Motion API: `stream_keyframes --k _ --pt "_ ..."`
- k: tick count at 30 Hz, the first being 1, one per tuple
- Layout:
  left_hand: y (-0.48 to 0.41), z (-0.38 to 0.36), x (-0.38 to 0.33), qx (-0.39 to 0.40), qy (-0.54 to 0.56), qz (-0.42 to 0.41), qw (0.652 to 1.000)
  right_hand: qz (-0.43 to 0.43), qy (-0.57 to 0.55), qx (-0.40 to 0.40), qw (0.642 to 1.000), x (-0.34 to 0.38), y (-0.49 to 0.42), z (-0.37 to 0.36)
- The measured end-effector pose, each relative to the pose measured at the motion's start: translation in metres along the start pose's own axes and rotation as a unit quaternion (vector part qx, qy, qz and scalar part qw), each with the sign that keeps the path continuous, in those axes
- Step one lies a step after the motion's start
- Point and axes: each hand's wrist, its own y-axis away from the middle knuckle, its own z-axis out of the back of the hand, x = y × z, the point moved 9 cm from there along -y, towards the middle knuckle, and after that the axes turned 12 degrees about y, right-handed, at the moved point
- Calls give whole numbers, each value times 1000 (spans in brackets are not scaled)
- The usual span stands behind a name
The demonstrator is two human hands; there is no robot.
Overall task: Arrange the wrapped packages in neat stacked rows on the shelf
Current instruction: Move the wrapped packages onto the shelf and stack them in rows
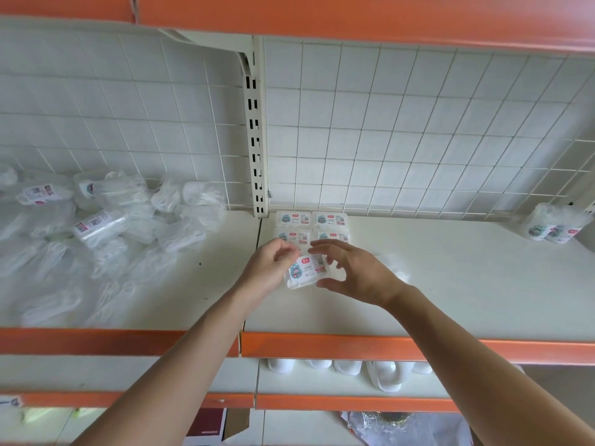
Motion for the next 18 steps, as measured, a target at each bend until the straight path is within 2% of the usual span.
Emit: stream_keyframes --k 3,6,10,15,18 --pt "4 13 2 -45 -57 -24 997 -22 11 -15 1000 3 -1 -5" --pt "15 21 1 -68 -180 -82 978 -50 26 -9 998 3 -2 -16" --pt "26 17 12 -24 -252 -110 961 -87 59 17 994 0 -2 -38" --pt "33 9 11 2 -309 -153 939 -63 111 -36 991 7 -5 -35" --pt "35 9 11 0 -334 -162 928 -62 137 -41 988 8 -9 -35"
